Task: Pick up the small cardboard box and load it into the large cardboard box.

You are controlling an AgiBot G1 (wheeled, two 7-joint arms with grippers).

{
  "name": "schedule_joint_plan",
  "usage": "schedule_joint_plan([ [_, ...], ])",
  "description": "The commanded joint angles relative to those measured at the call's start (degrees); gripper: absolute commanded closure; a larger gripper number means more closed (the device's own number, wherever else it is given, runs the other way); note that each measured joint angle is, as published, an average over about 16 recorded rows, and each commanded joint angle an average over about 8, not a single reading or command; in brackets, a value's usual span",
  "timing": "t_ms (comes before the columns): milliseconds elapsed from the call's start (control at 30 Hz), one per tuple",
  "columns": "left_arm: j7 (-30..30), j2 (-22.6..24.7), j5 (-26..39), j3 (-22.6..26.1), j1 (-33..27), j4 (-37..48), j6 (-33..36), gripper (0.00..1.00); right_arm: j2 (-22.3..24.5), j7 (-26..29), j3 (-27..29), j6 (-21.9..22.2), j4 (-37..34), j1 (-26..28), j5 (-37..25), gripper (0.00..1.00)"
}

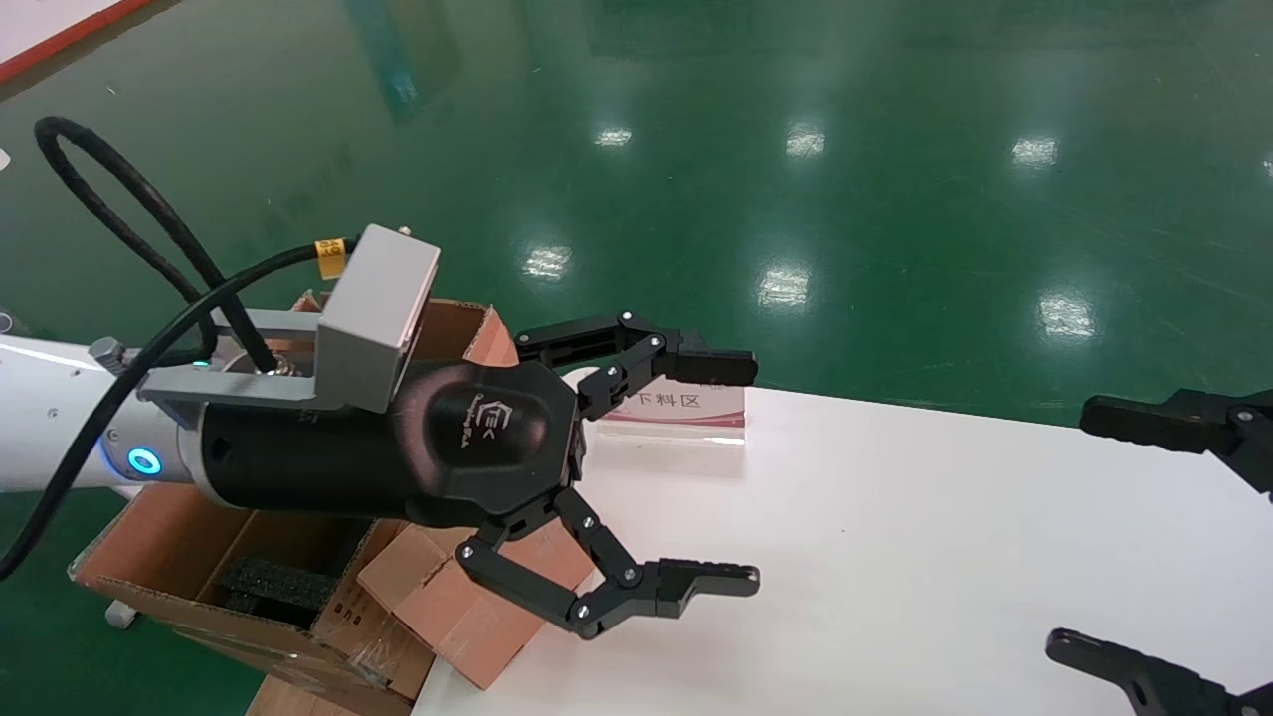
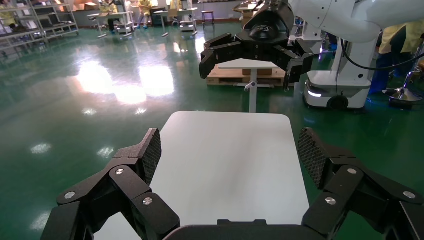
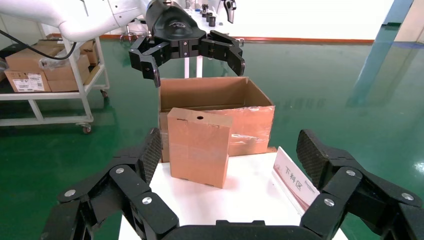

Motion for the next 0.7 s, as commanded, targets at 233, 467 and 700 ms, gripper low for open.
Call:
schedule_joint_plan([
  [233,0.0,0.0,0.0,0.0,0.0,0.0,0.0,0.0,0.0,0.0,0.0,0.0,0.0,0.0,0.0,0.0],
  [467,0.0,0.0,0.0,0.0,0.0,0.0,0.0,0.0,0.0,0.0,0.0,0.0,0.01,0.0,0.0,0.0],
  [700,0.0,0.0,0.0,0.0,0.0,-0.01,0.0,0.0,0.0,0.0,0.0,-0.01,0.01,0.0,-0.01,0.0],
])
